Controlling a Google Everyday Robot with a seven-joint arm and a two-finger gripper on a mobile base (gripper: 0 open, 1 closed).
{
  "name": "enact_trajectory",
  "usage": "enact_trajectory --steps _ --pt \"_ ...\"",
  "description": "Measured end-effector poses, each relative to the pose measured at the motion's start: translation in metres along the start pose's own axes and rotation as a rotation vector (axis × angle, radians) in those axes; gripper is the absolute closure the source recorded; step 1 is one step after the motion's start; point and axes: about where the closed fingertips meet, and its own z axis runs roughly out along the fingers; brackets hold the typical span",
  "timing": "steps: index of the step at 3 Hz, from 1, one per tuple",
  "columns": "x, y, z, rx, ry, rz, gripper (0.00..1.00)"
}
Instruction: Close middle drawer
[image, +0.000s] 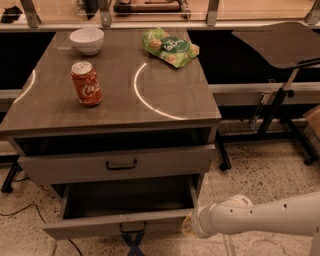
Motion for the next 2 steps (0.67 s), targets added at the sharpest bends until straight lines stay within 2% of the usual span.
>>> enact_trajectory --steps 1,2 --pt "-0.004 -0.02 0.0 0.034 -0.004 -0.021 1.0" --pt "-0.02 -0.071 0.004 0.121 -0.025 -0.068 1.0"
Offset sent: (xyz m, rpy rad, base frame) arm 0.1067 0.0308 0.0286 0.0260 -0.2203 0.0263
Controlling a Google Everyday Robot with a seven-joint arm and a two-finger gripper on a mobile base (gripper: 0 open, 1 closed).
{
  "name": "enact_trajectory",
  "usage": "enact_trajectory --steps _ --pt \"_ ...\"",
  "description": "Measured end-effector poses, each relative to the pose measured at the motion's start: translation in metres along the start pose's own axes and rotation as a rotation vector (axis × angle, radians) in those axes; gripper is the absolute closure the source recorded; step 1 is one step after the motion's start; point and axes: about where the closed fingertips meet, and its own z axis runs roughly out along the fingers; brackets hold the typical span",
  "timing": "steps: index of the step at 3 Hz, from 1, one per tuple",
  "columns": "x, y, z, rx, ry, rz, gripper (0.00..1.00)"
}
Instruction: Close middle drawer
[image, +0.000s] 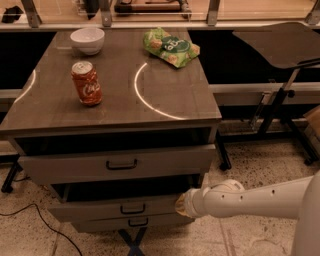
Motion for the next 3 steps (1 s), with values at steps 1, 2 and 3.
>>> enact_trajectory --steps 1,2,3 --pt "-0.007 -0.021 0.007 0.036 -0.014 -0.015 1.0" --pt "-0.016 -0.041 0.008 0.077 -0.031 -0.035 1.0" --pt "-0.017 -0.05 0.005 0.103 -0.034 -0.038 1.0"
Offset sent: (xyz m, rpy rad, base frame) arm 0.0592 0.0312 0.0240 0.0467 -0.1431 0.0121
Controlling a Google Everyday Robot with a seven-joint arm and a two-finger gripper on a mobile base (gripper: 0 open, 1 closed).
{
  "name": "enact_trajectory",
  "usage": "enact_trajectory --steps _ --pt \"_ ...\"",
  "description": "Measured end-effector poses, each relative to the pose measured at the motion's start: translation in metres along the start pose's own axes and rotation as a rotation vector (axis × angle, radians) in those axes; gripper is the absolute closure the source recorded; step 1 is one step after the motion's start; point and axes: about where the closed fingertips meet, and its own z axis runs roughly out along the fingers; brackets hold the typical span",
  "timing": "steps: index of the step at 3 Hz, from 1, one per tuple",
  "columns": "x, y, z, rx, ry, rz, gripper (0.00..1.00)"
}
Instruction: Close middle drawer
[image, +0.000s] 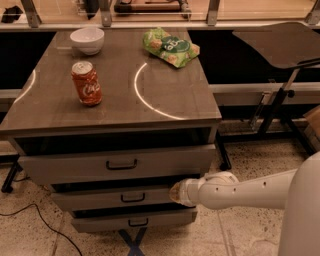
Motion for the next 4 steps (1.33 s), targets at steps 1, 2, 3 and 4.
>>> enact_trajectory --steps 1,2,3,4 --pt "0.001 -0.001 -0.003 0.004 0.005 -0.001 1.0" --pt "0.015 0.026 -0.009 -0.06 0.046 0.019 1.0" --pt "0.052 0.062 -0.047 -0.163 0.179 0.077 1.0" --pt "0.077 0.056 -0.108 -0.158 0.311 0.1 1.0"
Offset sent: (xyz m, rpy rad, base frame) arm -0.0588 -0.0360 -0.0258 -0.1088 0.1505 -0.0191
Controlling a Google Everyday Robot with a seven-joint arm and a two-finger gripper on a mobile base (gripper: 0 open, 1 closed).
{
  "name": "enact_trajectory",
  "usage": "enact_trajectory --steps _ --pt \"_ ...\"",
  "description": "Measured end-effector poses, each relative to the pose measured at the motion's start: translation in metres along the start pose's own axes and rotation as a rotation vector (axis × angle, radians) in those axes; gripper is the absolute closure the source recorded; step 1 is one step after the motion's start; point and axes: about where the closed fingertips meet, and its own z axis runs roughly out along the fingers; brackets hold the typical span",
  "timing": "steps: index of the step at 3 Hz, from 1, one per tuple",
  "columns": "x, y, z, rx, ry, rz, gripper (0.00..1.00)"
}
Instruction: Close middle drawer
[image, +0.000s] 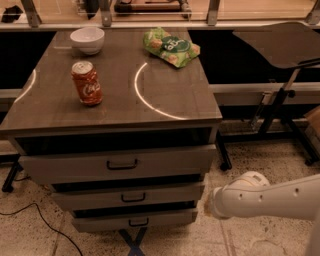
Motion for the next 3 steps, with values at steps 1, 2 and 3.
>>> enact_trajectory --steps 1,2,3 --pt "0.018 -0.026 -0.059 0.081 0.075 0.008 1.0" --pt "0.023 -0.055 -0.116 0.165 0.128 0.009 0.84" --pt "0.023 -0.06 -0.128 0.184 0.137 0.008 0.68"
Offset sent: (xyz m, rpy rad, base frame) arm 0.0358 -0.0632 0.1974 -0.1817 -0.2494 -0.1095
